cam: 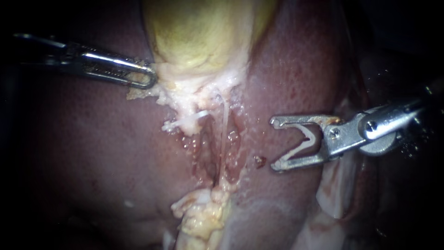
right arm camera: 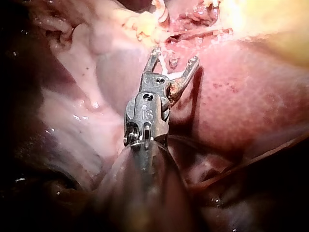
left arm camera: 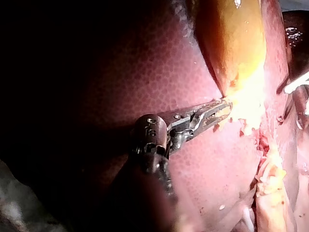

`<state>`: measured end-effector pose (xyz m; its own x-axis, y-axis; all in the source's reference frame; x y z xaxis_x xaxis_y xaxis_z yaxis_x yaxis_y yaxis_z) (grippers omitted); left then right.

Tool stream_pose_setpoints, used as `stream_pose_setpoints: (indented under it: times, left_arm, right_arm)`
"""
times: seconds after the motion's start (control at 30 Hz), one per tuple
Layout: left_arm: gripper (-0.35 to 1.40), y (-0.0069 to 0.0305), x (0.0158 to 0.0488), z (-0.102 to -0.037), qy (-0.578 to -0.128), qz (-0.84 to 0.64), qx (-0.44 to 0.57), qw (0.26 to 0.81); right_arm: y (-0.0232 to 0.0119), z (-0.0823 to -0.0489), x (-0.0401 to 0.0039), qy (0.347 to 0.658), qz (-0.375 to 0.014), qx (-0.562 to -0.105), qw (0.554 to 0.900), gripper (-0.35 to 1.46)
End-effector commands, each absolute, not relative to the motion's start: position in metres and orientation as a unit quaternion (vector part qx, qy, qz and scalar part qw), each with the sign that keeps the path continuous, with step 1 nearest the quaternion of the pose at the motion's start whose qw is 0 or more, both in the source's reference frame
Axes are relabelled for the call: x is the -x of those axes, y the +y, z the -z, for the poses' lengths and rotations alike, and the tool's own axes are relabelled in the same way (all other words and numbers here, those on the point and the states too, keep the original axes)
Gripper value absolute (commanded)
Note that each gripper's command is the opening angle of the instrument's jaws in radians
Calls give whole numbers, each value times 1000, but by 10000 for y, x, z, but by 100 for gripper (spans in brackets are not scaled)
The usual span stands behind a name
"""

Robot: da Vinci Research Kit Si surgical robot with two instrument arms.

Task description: Clipping first clip right tube

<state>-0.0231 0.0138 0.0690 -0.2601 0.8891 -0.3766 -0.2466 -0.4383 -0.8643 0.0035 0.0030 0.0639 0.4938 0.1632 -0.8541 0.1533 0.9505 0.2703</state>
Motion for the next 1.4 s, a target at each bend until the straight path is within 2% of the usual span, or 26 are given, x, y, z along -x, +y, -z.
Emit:
stream_pose_setpoints:
  times: [0.03,0.33,0.37,0.53,0.73,0.83,1.13,1.4]
  left_arm:
    - [-35,139,230,-688,-350,-712,460,398]
    - [-35,166,195,-619,-343,-706,471,403]
    - [-35,168,193,-613,-341,-705,474,403]
    - [-35,169,195,-597,-336,-705,478,401]
    - [-35,166,196,-600,-335,-706,479,401]
    - [-35,166,196,-600,-335,-706,479,401]
    - [-35,166,196,-600,-335,-706,479,401]
    - [-35,165,196,-600,-335,-706,479,401]
  right_arm:
    - [30,-639,-35,503,-3,-157,850,48]
    - [29,-639,-36,510,11,-174,843,46]
    - [29,-640,-37,514,20,-188,836,45]
    - [22,-647,-54,521,42,-198,829,44]
    - [0,-675,-89,515,11,-231,825,44]
    - [-7,-693,-105,523,-9,-245,816,44]
    - [-8,-724,-148,566,-71,-293,767,46]
    - [-17,-721,-170,610,-94,-341,709,48]
